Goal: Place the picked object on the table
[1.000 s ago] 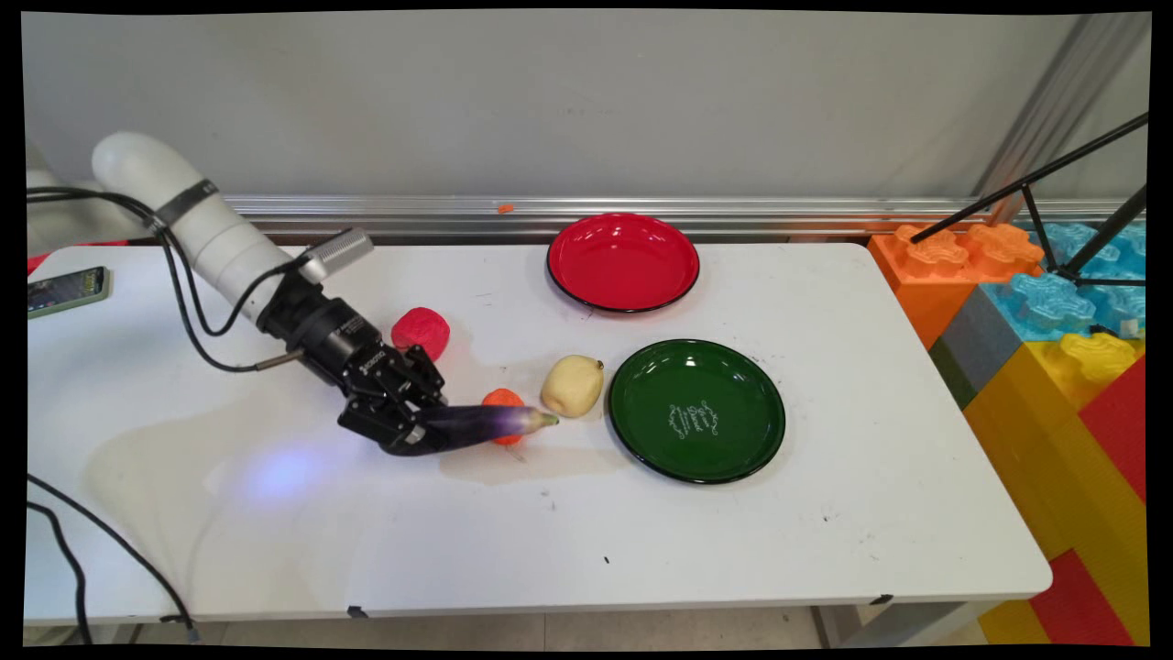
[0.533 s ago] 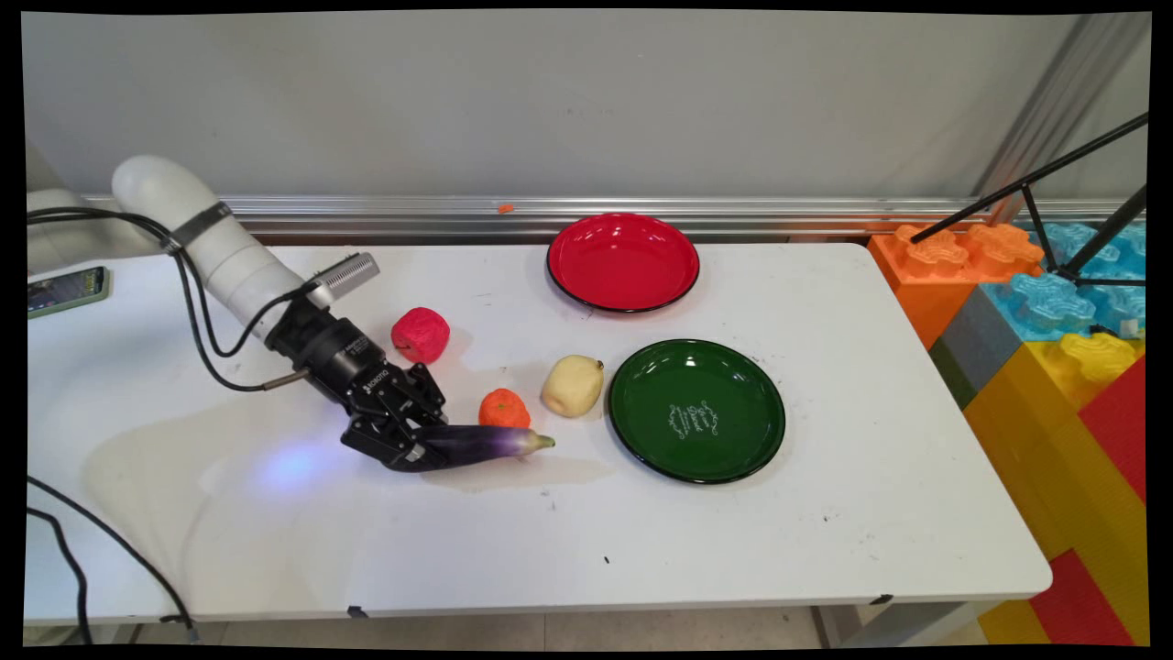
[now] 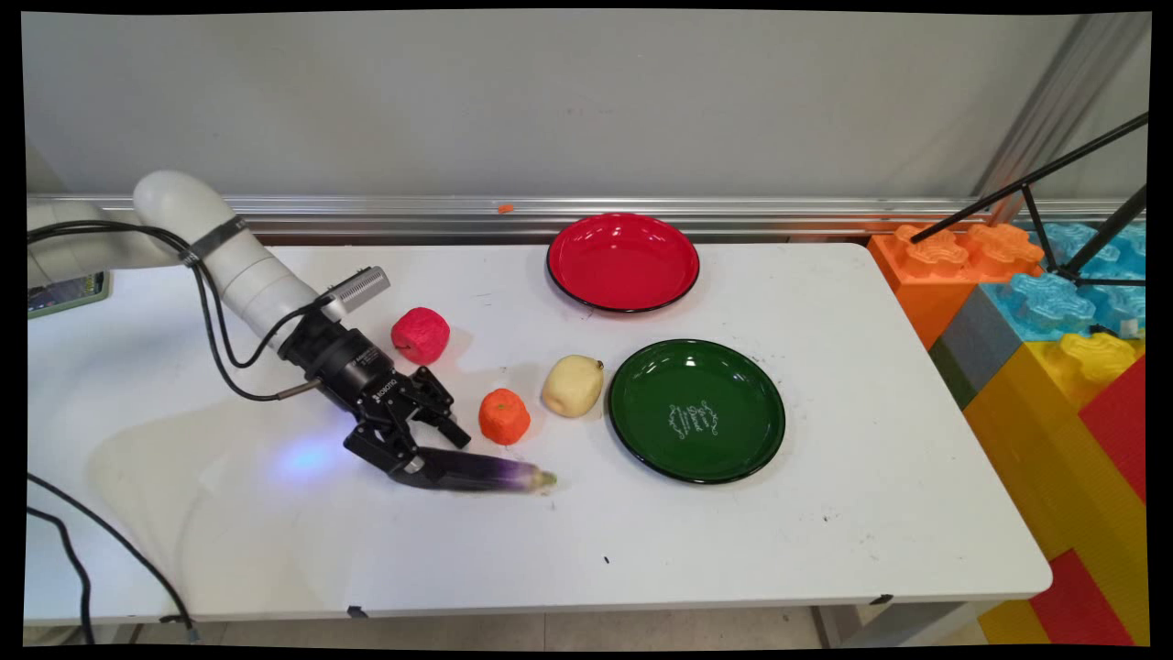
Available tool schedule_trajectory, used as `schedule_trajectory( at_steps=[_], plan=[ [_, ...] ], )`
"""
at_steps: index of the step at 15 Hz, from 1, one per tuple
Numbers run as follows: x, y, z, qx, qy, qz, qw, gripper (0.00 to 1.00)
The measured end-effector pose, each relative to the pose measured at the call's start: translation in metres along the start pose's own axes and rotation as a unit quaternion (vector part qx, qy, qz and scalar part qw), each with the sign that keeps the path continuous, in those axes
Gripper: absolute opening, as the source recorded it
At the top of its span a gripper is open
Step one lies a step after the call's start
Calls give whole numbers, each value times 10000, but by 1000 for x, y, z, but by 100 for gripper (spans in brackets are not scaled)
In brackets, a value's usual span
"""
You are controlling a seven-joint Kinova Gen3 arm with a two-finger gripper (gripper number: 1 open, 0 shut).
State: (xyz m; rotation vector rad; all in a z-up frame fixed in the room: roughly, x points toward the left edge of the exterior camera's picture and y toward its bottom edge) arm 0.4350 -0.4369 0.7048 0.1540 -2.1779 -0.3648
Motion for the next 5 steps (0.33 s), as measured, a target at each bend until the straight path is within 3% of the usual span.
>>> schedule_trajectory(
  at_steps=[5],
  plan=[
    [-2,-4,2,12,51,-70,10000,100]
  ],
)
